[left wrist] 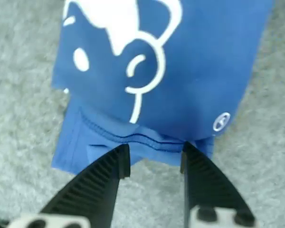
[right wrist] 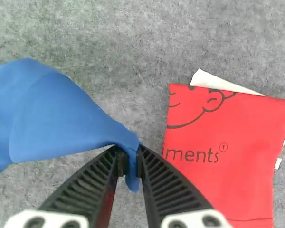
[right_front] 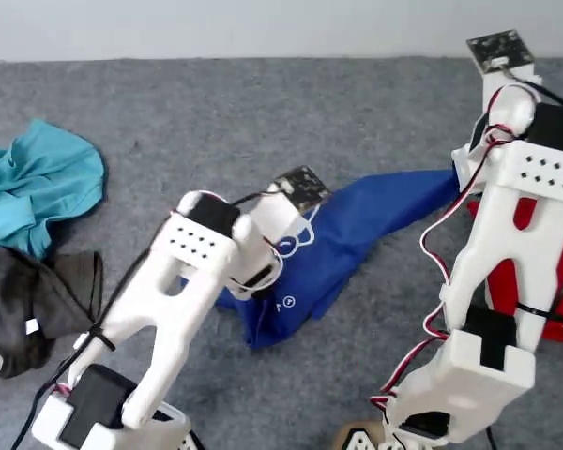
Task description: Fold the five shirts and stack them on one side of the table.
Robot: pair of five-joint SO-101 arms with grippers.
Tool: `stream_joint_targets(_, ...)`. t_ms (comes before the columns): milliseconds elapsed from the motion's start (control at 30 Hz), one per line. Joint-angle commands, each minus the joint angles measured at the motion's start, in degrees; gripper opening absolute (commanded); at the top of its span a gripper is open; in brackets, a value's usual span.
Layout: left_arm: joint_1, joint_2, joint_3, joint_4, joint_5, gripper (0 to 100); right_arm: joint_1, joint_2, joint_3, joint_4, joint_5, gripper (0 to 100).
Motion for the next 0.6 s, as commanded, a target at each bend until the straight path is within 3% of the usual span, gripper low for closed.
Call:
stream_joint_targets(0, 2.81, 0.35, -2.07, 0.35, 0.44, 18, 1.01, -0.31, -2.37, 2.15, 0.53, 0.9)
stream_joint_targets(200, 6.24, 0.0, -0.75, -1.85, 2.11, 18, 0.92, -0.22, -2.37, 1.89, 0.53, 0.9)
stream_joint_targets(367, 8.79, -1.49, -4.79, 2.46, 3.08, 18, 1.1, -0.13, -2.37, 1.89, 0.53, 0.9)
stream_joint_targets(567, 8.62, 3.43, -2.15, -2.02, 2.73, 18, 0.84, -0.13, -2.37, 1.89, 0.53, 0.9)
